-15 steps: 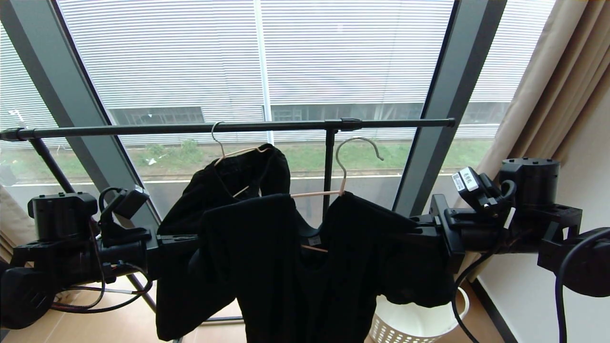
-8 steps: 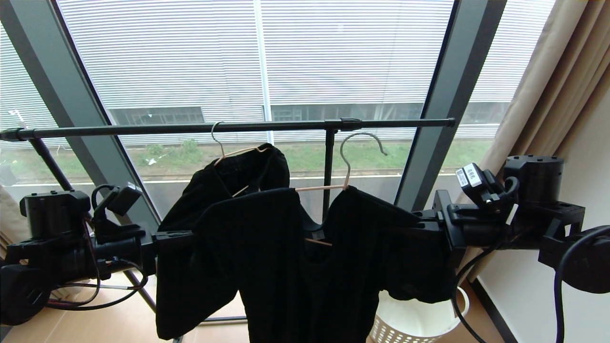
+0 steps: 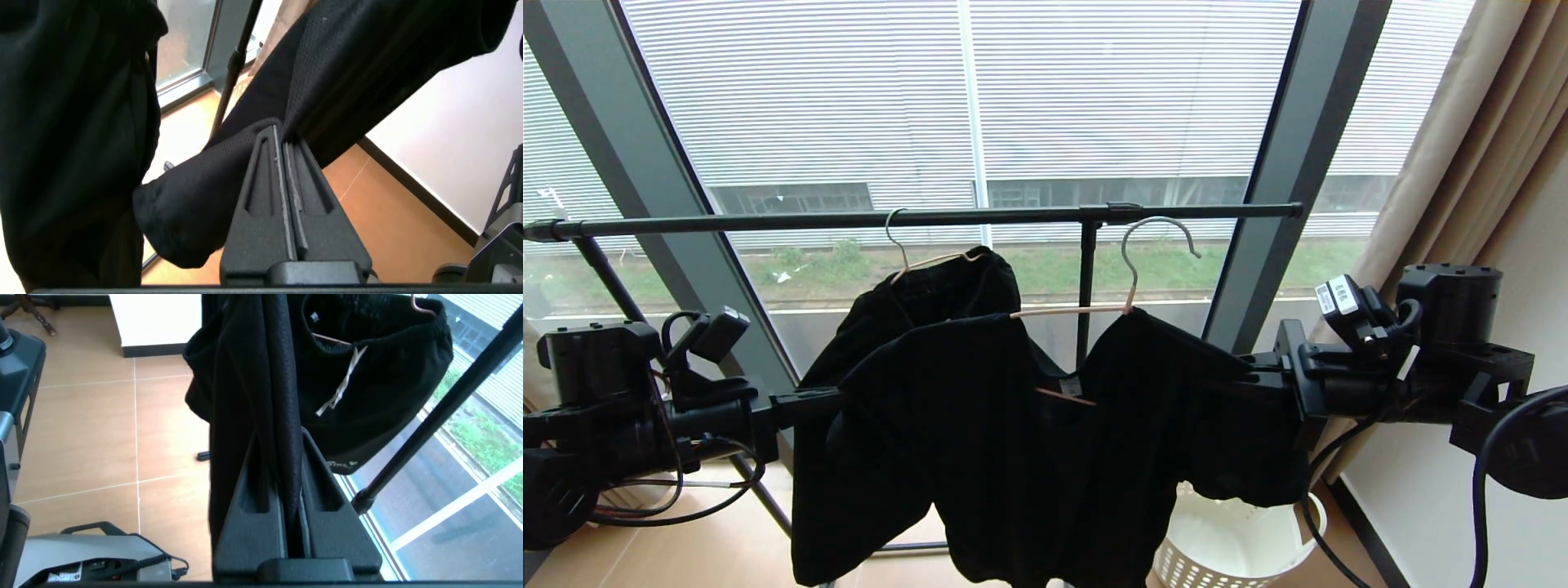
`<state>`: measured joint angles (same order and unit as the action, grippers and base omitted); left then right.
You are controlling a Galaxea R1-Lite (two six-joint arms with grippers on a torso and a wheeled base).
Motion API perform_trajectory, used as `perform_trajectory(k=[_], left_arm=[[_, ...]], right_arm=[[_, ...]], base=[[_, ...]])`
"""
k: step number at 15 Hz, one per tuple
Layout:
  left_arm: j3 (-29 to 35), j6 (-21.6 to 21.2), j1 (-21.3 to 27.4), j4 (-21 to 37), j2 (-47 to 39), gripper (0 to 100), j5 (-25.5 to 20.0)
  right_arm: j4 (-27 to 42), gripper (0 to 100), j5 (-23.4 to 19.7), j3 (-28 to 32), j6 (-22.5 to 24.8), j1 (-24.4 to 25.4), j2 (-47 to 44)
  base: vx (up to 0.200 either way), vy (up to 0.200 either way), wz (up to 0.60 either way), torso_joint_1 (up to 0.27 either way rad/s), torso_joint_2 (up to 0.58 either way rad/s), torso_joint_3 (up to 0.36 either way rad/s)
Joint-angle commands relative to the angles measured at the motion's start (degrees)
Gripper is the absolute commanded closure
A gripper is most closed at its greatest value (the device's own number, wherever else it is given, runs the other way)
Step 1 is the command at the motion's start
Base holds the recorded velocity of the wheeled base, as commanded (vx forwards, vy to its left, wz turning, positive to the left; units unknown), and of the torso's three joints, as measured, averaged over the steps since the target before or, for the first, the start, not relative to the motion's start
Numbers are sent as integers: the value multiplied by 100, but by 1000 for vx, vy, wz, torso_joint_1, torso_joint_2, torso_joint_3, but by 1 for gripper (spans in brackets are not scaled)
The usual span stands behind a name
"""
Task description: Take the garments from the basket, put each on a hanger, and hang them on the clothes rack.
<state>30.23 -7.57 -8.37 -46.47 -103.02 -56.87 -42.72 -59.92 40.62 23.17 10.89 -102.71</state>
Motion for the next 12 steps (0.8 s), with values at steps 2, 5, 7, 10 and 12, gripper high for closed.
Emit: perform_trajectory(k=[2, 5, 7, 10, 12], left_arm=[[-9, 1, 3, -2, 10, 100, 0], [-9, 1, 3, -2, 10, 100, 0], [-17, 10, 11, -2, 10, 100, 0], [-35, 10, 11, -2, 28, 0, 0], [-35, 98, 11, -2, 98, 0, -8]], right_arm=[[0, 100, -2, 7, 3, -52, -13], [0, 100, -161, 7, 3, -52, -13], [9, 100, -161, 7, 12, -52, -21], [0, 100, -161, 16, 12, -52, -57], [9, 100, -152, 16, 12, -43, -74]], base=[[0, 0, 0, 0, 0, 0], [0, 0, 0, 0, 0, 0], [0, 0, 0, 0, 0, 0], [0, 0, 0, 0, 0, 0], [0, 0, 0, 0, 0, 0]])
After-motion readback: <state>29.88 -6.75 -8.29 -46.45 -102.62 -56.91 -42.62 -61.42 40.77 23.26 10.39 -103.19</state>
